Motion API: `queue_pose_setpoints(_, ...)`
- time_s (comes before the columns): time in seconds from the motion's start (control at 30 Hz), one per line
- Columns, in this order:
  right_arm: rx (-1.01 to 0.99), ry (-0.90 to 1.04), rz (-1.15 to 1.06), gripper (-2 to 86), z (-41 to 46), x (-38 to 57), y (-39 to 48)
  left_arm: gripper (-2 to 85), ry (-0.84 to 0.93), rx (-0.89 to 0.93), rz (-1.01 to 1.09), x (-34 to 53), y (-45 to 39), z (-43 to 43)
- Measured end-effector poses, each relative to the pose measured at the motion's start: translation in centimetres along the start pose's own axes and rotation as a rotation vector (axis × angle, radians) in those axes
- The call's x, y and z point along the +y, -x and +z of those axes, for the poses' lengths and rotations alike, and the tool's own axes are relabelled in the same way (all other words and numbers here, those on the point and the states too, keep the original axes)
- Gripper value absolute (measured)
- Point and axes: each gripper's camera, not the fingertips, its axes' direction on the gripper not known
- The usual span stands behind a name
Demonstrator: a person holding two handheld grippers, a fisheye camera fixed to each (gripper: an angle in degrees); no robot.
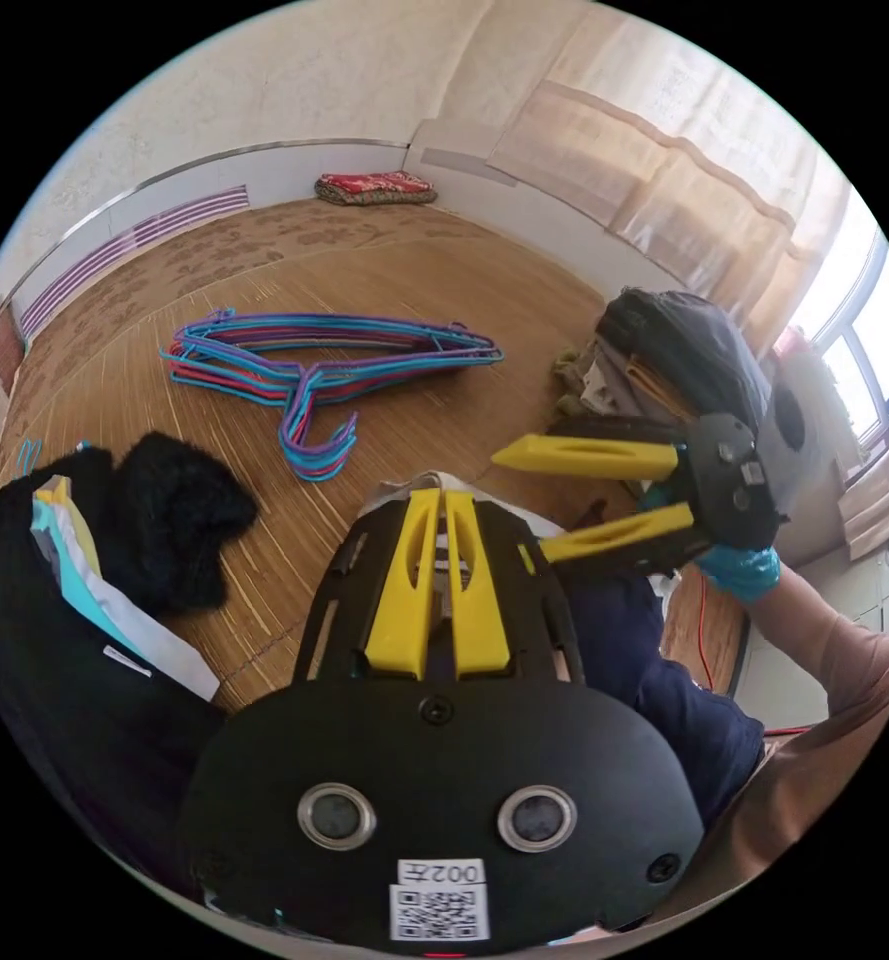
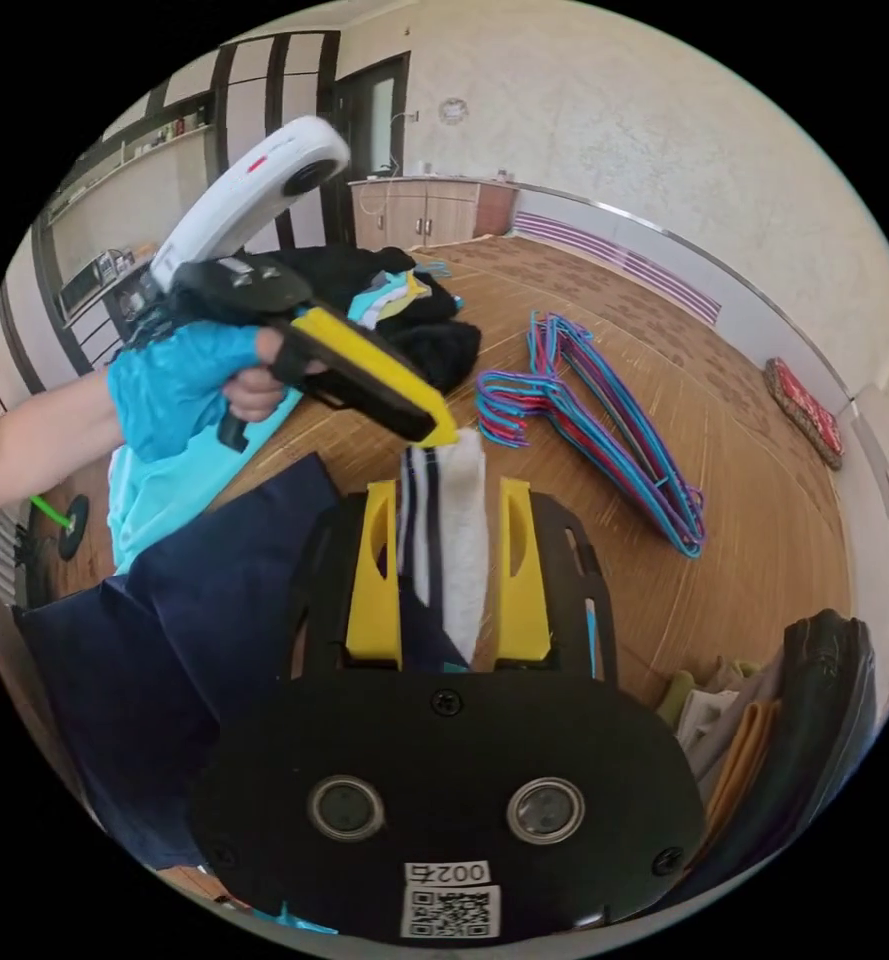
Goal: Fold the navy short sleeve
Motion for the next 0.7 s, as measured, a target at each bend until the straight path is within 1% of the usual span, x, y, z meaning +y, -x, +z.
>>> queue_pose_setpoints(0.03,-0.011,0.005,0.001,15.0,0.1,0.1,0.3,-0.9,-0.006,0.001,0.002,-0.3,-0.2,-0.1)
queue_pose_setpoints(0.1,0.055,0.028,0.005,15.0,0.5,0.1,0.6,-0.9,-0.009,-0.02,0.012,-1.6,-1.3,-0.3)
queue_pose_setpoints(0.17,0.228,0.036,0.032,11.2,1.0,0.1,0.4,-0.9,-0.001,-0.033,0.015,-2.4,-2.1,-0.2)
queue_pose_setpoints(0.23,0.283,0.031,0.061,6.9,1.3,0.1,-0.6,-0.9,-0.002,-0.044,0.009,-2.9,-2.7,0.0)
queue_pose_setpoints(0.33,0.26,0.054,0.091,1.8,1.7,0.0,-2.8,-0.7,0.013,-0.047,-0.006,-3.1,-3.0,0.7)
queue_pose_setpoints(0.43,0.248,0.052,0.121,0.0,2.0,0.3,-5.4,0.7,0.036,-0.054,-0.009,-2.4,-2.9,1.5)
queue_pose_setpoints(0.57,0.174,0.056,0.179,0.1,2.1,0.9,-9.6,6.2,0.138,-0.068,-0.088,-1.0,-1.9,4.2)
queue_pose_setpoints(0.7,0.206,0.084,0.235,2.2,1.7,1.2,-12.4,7.6,0.216,-0.076,-0.133,0.1,-1.8,7.1)
